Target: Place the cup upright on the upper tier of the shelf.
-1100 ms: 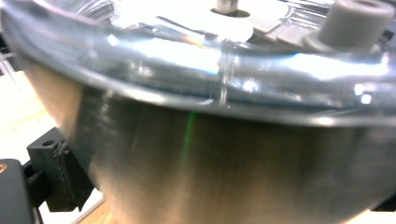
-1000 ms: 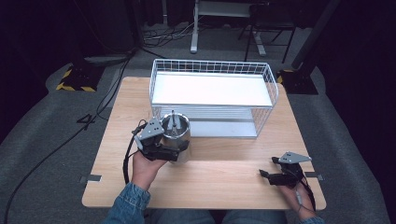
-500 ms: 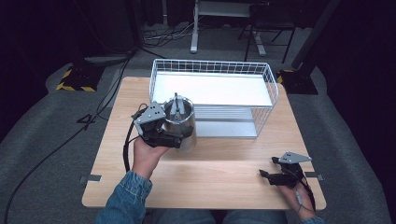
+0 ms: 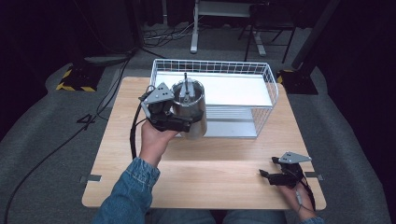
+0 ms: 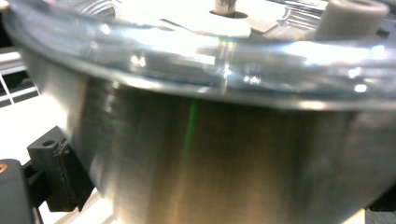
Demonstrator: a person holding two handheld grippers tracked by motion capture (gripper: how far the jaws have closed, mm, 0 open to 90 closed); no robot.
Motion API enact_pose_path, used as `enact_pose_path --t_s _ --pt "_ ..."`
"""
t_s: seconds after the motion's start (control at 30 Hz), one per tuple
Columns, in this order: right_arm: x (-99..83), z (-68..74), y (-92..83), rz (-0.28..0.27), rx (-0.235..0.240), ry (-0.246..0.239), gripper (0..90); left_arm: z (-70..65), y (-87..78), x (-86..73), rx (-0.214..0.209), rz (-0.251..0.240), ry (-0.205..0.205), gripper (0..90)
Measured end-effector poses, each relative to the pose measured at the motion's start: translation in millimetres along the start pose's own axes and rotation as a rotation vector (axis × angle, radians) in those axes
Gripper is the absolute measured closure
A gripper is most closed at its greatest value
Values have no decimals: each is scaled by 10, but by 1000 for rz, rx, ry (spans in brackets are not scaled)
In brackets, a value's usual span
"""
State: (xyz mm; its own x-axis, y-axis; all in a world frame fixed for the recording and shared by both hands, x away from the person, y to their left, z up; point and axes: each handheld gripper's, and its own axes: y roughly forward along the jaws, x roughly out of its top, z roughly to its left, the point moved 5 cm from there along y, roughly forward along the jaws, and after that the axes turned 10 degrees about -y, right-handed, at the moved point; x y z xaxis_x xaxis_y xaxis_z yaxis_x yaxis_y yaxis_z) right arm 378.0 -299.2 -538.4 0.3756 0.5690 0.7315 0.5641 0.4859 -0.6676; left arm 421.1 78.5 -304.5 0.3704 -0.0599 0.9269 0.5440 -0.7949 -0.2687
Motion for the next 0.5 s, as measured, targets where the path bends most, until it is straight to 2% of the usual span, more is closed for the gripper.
enact_pose_path --t_s 0.3,0.43,0.5 --pt "0 0 0 0 1 0 200 -74 158 342 -5 -20 21 35" --pt "1 4 0 -2 -2 -2 200 -63 268 463 13 -19 33 35" --pt "1 5 0 -2 -3 -3 200 -48 331 508 37 -11 37 35"
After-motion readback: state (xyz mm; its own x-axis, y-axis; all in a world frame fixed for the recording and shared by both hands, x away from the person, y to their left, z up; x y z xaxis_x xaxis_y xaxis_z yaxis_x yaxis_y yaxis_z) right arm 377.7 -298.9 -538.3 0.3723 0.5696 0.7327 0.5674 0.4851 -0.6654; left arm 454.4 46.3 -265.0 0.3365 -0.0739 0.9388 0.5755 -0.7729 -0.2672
